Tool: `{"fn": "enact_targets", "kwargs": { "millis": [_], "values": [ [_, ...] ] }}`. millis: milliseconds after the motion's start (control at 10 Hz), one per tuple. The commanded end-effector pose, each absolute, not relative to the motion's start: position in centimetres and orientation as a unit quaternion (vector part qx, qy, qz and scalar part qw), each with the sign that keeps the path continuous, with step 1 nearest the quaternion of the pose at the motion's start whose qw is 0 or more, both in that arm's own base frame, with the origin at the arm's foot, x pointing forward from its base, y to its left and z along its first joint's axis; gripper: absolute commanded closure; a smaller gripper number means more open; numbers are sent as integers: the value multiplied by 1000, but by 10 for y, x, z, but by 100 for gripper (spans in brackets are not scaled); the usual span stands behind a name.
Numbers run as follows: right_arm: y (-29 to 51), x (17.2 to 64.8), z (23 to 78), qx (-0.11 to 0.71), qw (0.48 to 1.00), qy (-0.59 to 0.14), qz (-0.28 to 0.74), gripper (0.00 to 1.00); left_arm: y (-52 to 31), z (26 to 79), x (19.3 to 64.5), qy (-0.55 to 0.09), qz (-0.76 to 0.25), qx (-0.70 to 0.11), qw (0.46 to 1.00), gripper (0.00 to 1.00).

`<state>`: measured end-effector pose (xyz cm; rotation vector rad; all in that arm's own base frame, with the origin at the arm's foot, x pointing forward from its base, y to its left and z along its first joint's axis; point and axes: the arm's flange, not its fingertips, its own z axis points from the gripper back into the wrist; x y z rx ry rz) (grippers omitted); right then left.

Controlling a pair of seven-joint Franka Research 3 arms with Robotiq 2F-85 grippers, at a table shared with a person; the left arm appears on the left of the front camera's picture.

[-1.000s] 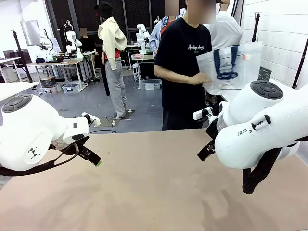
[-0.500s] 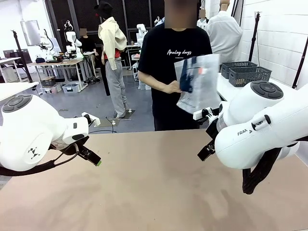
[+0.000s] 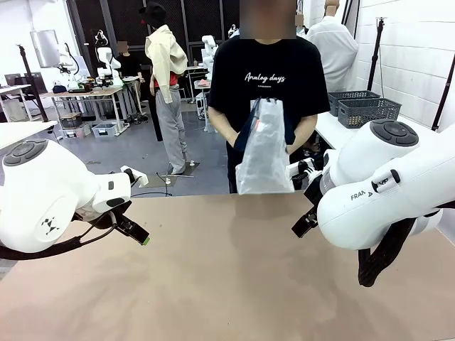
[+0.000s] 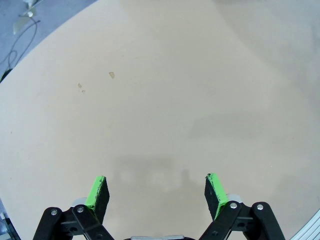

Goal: Transfer purchased items from the store into the shopping bag.
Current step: Open the Reusable shopping bag in the center of the table.

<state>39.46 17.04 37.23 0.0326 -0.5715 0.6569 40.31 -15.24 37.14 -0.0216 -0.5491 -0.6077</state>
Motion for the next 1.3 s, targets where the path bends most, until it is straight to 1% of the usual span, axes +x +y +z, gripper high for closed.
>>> {"fn": "enact_targets", "kwargs": {
  "millis": [0, 1200],
  "values": [
    [170, 395, 372, 16, 906, -277, 319, 0, -151, 371, 403, -267, -294, -11, 918, 0],
    [170, 395, 372, 16, 906, -277, 319, 0, -151, 371, 403, -267, -294, -11, 918, 0]
  ]
}}
